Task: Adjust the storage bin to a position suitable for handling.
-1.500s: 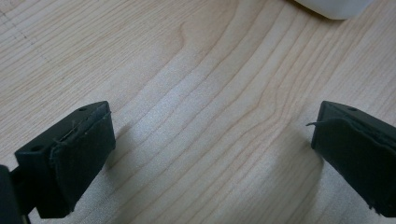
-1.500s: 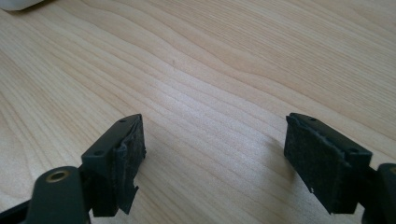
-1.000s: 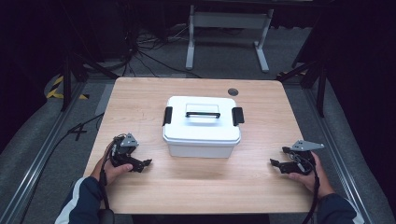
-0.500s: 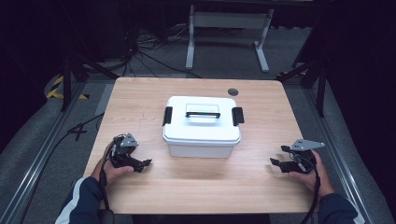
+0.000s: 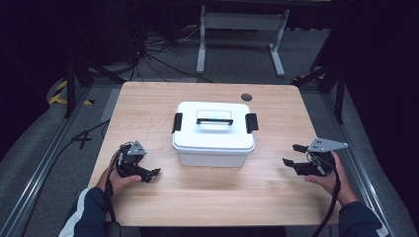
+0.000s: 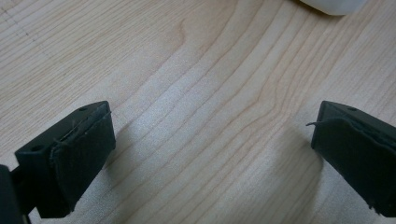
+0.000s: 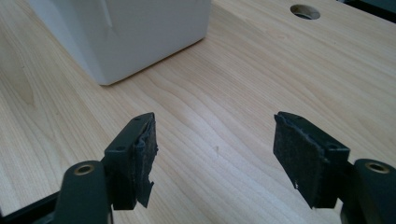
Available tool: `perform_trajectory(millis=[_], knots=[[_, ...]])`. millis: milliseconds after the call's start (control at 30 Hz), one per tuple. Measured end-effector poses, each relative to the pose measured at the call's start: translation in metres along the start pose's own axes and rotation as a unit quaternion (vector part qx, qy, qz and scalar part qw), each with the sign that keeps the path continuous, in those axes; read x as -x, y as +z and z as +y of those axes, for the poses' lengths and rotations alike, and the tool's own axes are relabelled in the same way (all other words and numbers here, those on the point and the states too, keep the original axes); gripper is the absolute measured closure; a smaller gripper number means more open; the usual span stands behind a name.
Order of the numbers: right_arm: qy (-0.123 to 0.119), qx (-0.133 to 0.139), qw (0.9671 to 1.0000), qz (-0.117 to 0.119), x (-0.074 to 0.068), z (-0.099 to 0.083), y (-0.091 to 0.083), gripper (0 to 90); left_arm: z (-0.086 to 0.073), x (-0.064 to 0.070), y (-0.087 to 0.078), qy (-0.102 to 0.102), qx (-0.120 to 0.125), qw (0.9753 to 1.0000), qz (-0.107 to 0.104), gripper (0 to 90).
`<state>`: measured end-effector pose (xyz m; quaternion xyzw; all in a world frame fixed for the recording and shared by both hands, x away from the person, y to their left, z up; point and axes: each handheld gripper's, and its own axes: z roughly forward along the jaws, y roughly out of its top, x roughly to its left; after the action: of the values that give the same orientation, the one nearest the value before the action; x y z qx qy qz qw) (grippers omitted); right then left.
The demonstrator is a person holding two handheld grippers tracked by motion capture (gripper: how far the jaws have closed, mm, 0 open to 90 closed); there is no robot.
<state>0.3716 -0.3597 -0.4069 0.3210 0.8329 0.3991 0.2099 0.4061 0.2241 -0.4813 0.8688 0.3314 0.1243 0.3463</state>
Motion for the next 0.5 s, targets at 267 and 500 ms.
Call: perform_trajectory(millis=[267,500], knots=[[-0.029,0.006,0.9995,0.002,-0.001,0.024,-0.014,31.1,0.0,0.0,0.0,0.0,0.0,1.0,0.0,0.1],[-0.065,-0.009,0.9978,0.006,-0.001,0.045,-0.023,33.3,0.0,0.0,0.0,0.0,0.0,1.0,0.0,0.1]])
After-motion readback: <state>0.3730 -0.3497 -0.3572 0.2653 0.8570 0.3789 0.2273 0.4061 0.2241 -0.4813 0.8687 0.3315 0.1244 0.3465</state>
